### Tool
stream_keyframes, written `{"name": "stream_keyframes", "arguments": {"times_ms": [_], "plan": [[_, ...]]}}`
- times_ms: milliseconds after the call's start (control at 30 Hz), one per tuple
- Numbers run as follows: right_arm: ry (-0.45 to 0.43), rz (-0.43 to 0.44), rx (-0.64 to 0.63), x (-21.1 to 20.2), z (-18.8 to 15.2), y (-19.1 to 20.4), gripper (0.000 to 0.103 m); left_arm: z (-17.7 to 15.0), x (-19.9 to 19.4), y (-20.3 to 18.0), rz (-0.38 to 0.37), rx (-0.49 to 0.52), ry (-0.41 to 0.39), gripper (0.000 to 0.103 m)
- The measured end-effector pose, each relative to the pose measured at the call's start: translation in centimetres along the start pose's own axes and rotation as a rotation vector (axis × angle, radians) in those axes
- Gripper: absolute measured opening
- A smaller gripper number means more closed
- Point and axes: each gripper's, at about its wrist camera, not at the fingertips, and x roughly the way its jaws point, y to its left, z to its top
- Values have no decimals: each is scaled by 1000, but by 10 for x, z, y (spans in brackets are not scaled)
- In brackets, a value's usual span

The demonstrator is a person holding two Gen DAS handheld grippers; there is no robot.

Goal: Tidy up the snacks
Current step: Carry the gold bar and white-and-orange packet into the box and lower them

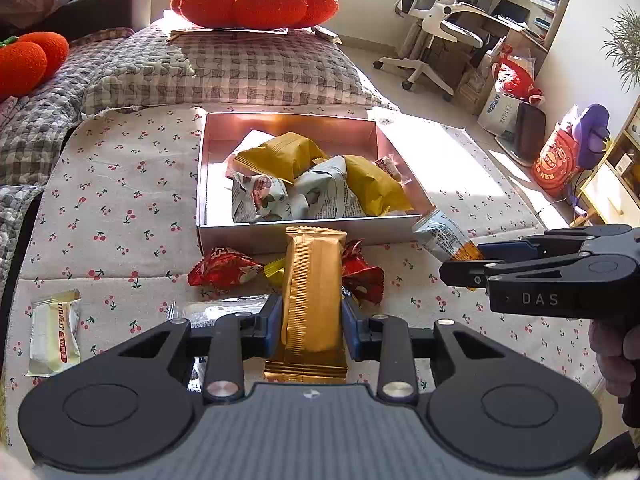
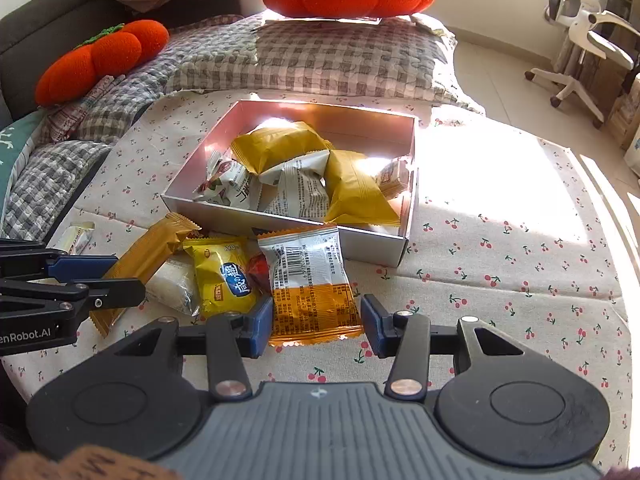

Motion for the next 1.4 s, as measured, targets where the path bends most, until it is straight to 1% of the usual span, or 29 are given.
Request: {"name": "stream_keyframes", "arguments": {"times_ms": [200, 400, 600, 733, 833, 1033, 1267, 1400], "plan": [[-11, 7, 61, 8, 18, -7, 43, 20, 10, 4, 16, -56, -35, 38], [-24, 13, 132, 18, 36, -16, 43, 34, 23, 1, 11, -94, -74, 37], [-59, -37, 181, 29, 48, -21, 43, 48, 40, -3, 11, -135, -101, 37], [-79, -64, 188, 37, 53, -23, 43, 54, 52, -6, -1, -165, -107, 37], [-95, -69, 213, 44, 58, -28, 43, 57, 60, -9, -2, -174, -112, 37], [-94, -71, 270, 62, 63, -40, 43, 59, 77, -10, -1, -187, -103, 37], [-90, -56, 325, 81, 65, -51, 43, 62, 93, -11, 11, -171, -92, 38], [-98, -51, 349, 87, 65, -54, 43, 65, 97, -8, 4, -180, -111, 38]]}}
